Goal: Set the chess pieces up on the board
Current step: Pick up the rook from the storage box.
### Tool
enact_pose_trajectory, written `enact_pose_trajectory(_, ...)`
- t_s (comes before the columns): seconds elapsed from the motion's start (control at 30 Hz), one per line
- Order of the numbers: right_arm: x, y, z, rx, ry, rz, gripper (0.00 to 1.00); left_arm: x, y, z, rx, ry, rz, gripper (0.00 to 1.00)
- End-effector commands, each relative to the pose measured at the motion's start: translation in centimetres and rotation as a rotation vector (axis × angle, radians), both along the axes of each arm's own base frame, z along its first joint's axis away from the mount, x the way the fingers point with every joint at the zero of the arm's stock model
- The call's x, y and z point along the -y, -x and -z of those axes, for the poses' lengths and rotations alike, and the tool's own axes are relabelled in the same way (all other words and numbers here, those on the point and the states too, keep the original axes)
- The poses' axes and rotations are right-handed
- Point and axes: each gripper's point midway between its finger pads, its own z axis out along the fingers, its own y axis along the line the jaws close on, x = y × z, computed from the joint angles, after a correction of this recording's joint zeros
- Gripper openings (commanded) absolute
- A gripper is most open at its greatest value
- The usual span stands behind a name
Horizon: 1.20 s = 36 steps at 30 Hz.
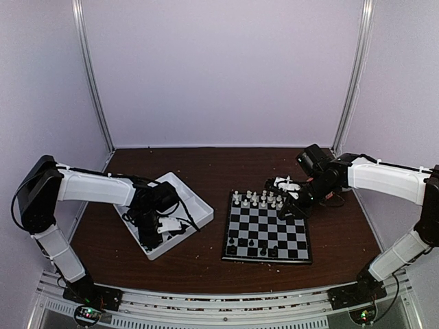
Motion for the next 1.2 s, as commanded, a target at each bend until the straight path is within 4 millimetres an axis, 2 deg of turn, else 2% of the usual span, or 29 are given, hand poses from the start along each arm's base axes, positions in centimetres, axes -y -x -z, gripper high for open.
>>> enact_pose_trajectory(0.0, -0.1, -0.2, -0.5, 0.001, -0.011, -0.005, 0.24, -0.2, 0.8, 0.3, -0.048, -0.02, -0.004, 0.29)
enact_pose_trajectory(0.17, -0.1, -0.1, -0.6, 0.006, -0.014, -0.005, 0.24, -0.5, 0.7, 1.0, -0.059, -0.056, -0.011, 0.23)
enact_pose_trajectory(0.3, -0.1, -0.1, -0.8, 0.012, -0.016, -0.004, 0.24, -0.4, -0.1, 0.1, -0.011, -0.052, -0.027, 0.18)
enact_pose_trajectory(0.4, -0.1, -0.1, -0.7, 0.009, -0.015, -0.006, 0.24, -0.4, -0.4, -0.1, 0.009, -0.047, -0.037, 0.22)
enact_pose_trajectory(0.5, -0.1, -0.1, -0.7, 0.005, -0.015, -0.006, 0.24, -0.5, -0.3, 0.6, -0.006, -0.065, -0.05, 0.24)
enact_pose_trajectory(0.67, -0.1, -0.1, -0.7, 0.005, -0.016, -0.005, 0.24, -0.7, 0.1, 1.8, -0.044, -0.091, -0.067, 0.15)
enact_pose_trajectory(0.77, -0.2, -0.1, -0.8, 0.004, -0.021, -0.004, 0.24, -0.4, -0.1, 1.3, -0.03, -0.074, -0.075, 0.12)
enact_pose_trajectory(0.87, -0.3, -0.2, -1.1, 0.001, -0.029, -0.001, 0.23, -0.1, -0.6, -0.8, 0.012, -0.041, -0.088, 0.11)
enact_pose_trajectory(1.03, -1.4, -0.2, -3.8, 0.01, -0.099, -0.01, 0.23, 0.1, -2.6, -7.2, 0.197, 0.053, -0.125, 0.1)
enact_pose_trajectory(1.1, -2.0, -0.4, -5.1, 0.006, -0.136, -0.014, 0.23, 1.1, -3.3, -9.9, 0.263, 0.147, -0.139, 0.1)
enact_pose_trajectory(1.17, -2.9, -0.3, -6.3, -0.028, -0.182, -0.018, 0.24, 3.1, -3.7, -13.0, 0.319, 0.297, -0.131, 0.11)
